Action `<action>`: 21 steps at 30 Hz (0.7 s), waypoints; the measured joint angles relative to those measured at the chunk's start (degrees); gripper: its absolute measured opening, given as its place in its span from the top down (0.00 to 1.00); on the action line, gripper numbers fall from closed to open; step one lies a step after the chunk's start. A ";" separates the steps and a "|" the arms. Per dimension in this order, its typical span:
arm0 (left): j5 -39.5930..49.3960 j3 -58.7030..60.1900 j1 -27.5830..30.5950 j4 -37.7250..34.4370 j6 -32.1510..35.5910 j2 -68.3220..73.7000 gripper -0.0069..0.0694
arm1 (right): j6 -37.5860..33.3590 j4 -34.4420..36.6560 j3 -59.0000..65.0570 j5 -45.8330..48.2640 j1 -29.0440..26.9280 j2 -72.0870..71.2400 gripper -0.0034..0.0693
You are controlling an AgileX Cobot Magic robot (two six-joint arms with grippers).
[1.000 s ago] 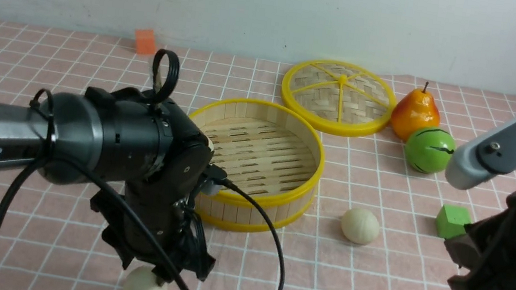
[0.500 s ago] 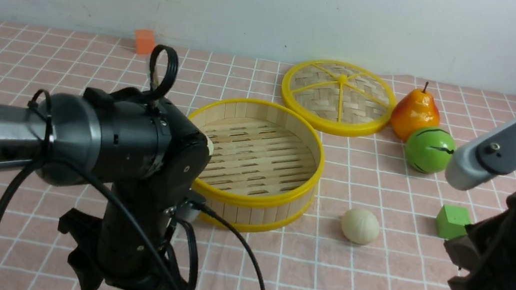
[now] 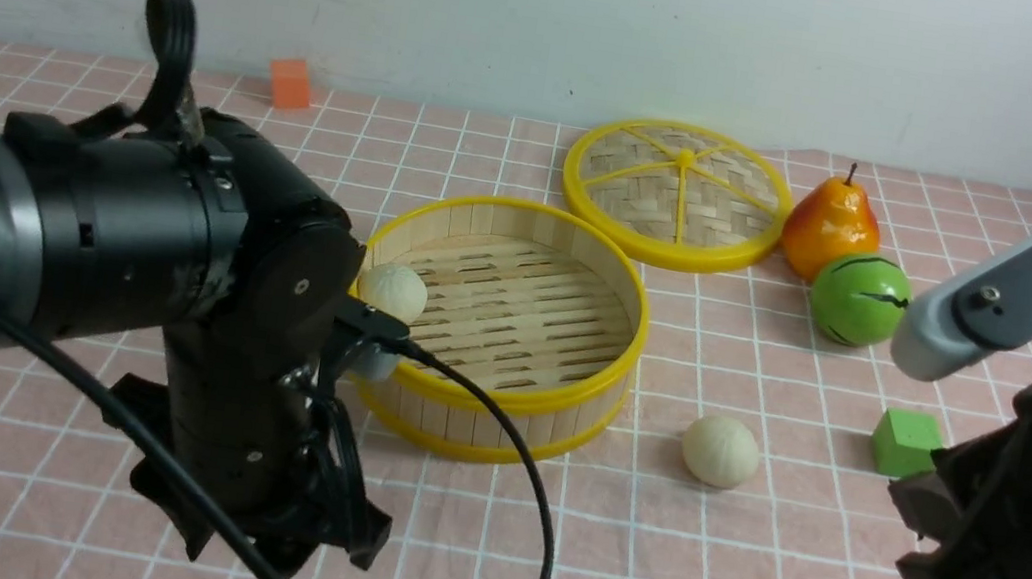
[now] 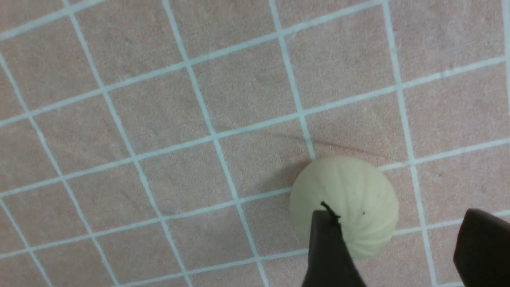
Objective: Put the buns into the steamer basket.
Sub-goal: Use the left arm to grab a steamed stuffed bun
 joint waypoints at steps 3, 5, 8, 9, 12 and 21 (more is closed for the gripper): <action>-1.19 0.00 0.00 0.00 0.00 1.12 0.37 | 0.00 0.00 0.00 -0.05 0.00 0.00 0.62; -1.14 0.00 0.00 -0.05 0.00 2.24 0.37 | 0.00 0.00 0.00 -0.12 0.00 0.00 0.62; -0.93 0.00 0.00 -0.18 0.00 3.20 0.37 | 0.00 0.00 0.00 -0.11 0.00 0.00 0.62; -0.86 0.00 0.00 -0.19 0.00 3.72 0.37 | 0.00 0.00 0.00 -0.11 0.00 0.00 0.62; -0.93 0.46 0.00 -0.19 0.00 3.81 0.37 | 0.00 0.00 0.00 -0.05 0.00 0.00 0.62; -5.67 8.23 0.00 -0.19 0.10 3.81 0.37 | 0.00 0.00 0.00 0.11 0.00 0.00 0.62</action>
